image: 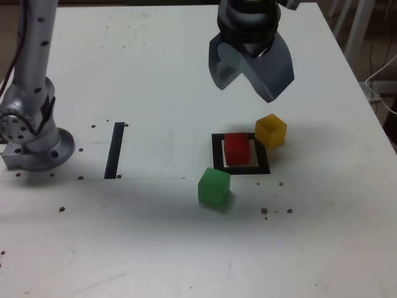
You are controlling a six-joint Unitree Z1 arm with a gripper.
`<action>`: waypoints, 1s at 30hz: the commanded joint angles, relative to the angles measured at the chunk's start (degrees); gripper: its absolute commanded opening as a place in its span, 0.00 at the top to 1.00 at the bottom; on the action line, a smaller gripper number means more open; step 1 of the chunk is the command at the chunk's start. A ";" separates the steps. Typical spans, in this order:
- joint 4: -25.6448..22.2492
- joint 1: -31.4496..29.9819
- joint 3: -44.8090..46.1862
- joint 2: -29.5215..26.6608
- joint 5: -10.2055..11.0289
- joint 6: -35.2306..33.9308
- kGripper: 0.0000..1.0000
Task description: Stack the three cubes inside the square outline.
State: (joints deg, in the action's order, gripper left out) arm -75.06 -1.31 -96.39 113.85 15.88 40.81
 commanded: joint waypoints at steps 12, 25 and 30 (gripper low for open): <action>-0.40 -1.59 -6.93 8.80 1.43 4.35 0.00; -0.49 -2.83 -8.39 13.04 1.52 2.99 0.03; -0.12 -2.84 -8.48 14.26 1.52 2.91 0.05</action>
State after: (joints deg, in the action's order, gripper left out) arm -75.30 -4.10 -104.80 127.72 17.28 43.86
